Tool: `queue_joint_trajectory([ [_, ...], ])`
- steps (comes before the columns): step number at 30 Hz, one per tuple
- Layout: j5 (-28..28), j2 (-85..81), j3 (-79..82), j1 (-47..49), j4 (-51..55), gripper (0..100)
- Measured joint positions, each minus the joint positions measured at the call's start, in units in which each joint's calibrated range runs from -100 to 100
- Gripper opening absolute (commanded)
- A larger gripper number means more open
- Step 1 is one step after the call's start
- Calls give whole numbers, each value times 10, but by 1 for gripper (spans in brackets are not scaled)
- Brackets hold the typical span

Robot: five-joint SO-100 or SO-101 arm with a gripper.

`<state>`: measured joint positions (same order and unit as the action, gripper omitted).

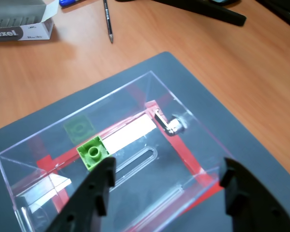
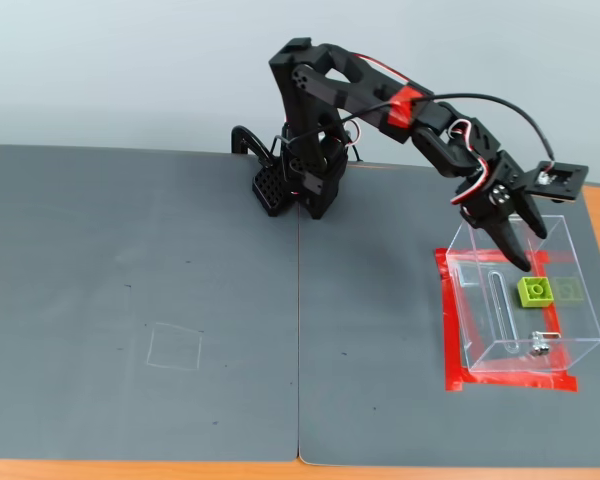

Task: Pick the green lego block and place it into the transparent box

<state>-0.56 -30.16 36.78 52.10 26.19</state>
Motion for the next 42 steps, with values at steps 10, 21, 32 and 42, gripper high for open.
queue_joint_trajectory([
  [10, 0, -157, 70, -100, 95, 2],
  [21, 2, -397, 269, -214, 95, 2],
  [32, 3, -578, 455, -293, 97, 2],
  [42, 3, -680, 590, -352, 97, 2],
])
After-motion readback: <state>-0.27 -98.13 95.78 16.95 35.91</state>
